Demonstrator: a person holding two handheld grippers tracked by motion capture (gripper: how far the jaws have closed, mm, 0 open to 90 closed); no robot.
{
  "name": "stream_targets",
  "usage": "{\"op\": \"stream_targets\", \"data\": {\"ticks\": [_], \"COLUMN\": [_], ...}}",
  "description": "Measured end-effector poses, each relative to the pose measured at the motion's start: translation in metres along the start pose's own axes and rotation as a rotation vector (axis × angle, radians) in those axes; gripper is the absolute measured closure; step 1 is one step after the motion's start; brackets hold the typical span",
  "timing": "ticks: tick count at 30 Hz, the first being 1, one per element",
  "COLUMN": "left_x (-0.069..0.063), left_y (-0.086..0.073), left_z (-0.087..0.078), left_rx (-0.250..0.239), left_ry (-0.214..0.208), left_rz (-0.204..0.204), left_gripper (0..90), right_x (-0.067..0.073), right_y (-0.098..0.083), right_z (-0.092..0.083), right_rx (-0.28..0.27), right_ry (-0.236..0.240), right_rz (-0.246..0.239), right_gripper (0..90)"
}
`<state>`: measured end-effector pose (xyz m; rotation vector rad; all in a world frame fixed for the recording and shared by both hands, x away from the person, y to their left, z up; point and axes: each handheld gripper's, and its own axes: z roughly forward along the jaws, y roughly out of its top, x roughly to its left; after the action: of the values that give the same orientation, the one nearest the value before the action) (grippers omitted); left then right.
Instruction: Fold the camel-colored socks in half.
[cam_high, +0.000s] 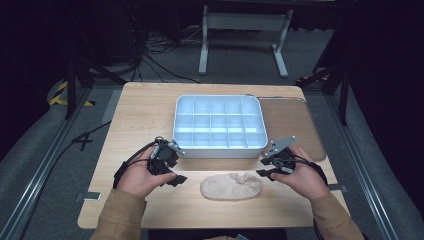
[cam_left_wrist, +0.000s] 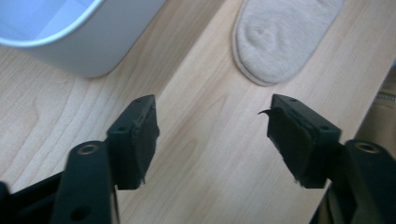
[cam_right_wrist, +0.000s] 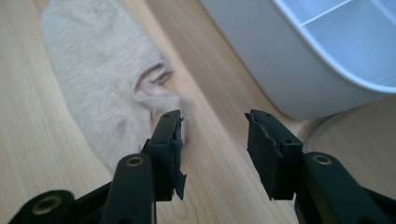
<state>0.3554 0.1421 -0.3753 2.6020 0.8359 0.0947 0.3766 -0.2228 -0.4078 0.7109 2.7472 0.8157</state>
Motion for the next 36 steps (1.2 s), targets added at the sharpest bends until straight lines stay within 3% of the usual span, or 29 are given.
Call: {"op": "stream_targets", "data": {"ticks": [1,5,8,10,13,15,16,17,18,20,23,28,31,36], "left_x": [-0.001,-0.005,-0.008,-0.008,-0.010,-0.013,-0.017,-0.020,-0.021,-0.024,-0.023,-0.030,-0.032,-0.035], "left_y": [0.001,0.003,0.006,0.006,0.010,0.013,0.015,0.017,0.020,0.024,0.027,0.035,0.037,0.042], "left_z": [-0.002,-0.002,0.000,-0.001,-0.004,-0.003,-0.003,-0.001,-0.001,-0.001,0.001,0.007,0.008,0.017], "left_rx": [-0.001,-0.010,0.011,0.003,-0.026,-0.059,-0.058,-0.055,-0.035,-0.052,-0.041,-0.042,-0.089,-0.060], "left_ry": [0.008,0.007,0.042,0.039,0.005,-0.009,-0.014,-0.054,-0.079,-0.041,-0.092,-0.055,-0.039,-0.036], "left_rz": [-0.020,-0.022,-0.018,-0.016,-0.012,0.013,0.014,0.002,0.018,0.016,0.003,0.029,-0.011,-0.005], "left_gripper": [37.6,33.6,40.3,42.1,50.6,53.2,50.8,49.6,50.2,54.7,58.1,63.1,69.7,69.9], "right_x": [0.000,0.003,0.003,0.003,0.003,0.004,0.004,0.005,0.006,0.007,0.008,0.010,0.011,0.012], "right_y": [0.000,0.000,-0.001,-0.001,-0.002,-0.002,-0.002,-0.003,-0.003,-0.003,-0.005,-0.006,-0.007,-0.009], "right_z": [0.000,0.000,0.001,0.001,0.000,0.000,0.000,0.001,0.001,0.001,0.001,0.001,0.001,0.002], "right_rx": [-0.001,0.002,0.004,0.004,-0.007,-0.009,-0.015,-0.023,-0.028,-0.027,-0.033,-0.035,-0.029,-0.019], "right_ry": [-0.002,0.026,0.028,0.027,0.033,0.034,0.034,0.039,0.042,0.042,0.041,0.039,0.039,0.042], "right_rz": [-0.010,-0.015,-0.013,-0.012,-0.004,0.000,0.002,0.008,0.009,0.012,0.010,0.011,0.010,0.002], "right_gripper": [58.9,59.1,60.5,60.4,60.5,60.0,59.7,59.5,59.5,58.7,58.7,58.8,59.4,60.6]}}
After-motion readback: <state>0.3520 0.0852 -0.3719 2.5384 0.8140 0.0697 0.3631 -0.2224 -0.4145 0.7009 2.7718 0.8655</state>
